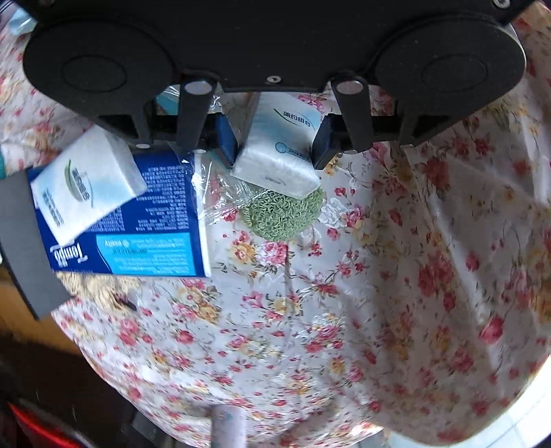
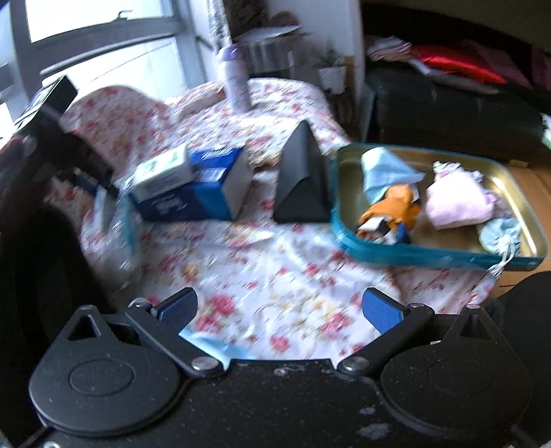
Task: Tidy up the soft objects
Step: 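Grasp the blue face mask with the right gripper while the left holds the tissue pack, then carry the tissue pack and mask to the gold tray and release both, then reach the left gripper to the green knitted ball and grasp it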
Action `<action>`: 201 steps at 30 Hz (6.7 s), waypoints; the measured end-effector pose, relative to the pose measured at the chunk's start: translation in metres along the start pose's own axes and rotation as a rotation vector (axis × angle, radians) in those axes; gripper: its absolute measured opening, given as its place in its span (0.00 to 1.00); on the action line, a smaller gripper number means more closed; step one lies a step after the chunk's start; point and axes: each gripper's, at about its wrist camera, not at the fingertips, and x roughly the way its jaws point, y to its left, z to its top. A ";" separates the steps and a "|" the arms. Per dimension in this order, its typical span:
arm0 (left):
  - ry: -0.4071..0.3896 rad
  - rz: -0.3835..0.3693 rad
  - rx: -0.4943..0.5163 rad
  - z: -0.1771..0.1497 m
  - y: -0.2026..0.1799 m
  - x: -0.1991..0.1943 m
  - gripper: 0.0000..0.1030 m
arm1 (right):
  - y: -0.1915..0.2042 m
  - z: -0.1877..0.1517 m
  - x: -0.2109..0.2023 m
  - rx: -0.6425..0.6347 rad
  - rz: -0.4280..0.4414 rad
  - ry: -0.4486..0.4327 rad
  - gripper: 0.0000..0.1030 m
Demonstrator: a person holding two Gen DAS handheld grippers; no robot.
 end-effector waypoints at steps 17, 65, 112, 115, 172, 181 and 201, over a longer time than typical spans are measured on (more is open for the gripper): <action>-0.003 -0.009 -0.039 -0.001 0.004 0.001 0.46 | 0.056 -0.027 0.012 -0.312 0.076 0.135 0.98; -0.076 -0.076 -0.169 -0.007 0.022 -0.012 0.46 | 0.011 -0.003 0.049 0.001 -0.020 0.156 0.92; -0.349 -0.307 0.150 0.033 -0.157 -0.132 0.45 | -0.136 0.063 0.009 0.305 -0.209 -0.208 0.26; -0.319 -0.337 0.194 0.035 -0.185 -0.126 0.45 | -0.151 0.070 0.016 0.345 -0.231 -0.227 0.26; -0.125 -0.332 0.341 0.037 -0.303 -0.045 0.76 | -0.264 0.126 0.105 0.443 -0.443 -0.151 0.63; -0.112 -0.341 0.324 0.035 -0.303 -0.042 0.76 | -0.285 0.118 0.089 0.574 -0.400 -0.208 0.70; -0.227 -0.218 0.213 0.019 -0.226 -0.084 0.83 | -0.252 0.119 0.085 0.474 -0.459 -0.266 0.83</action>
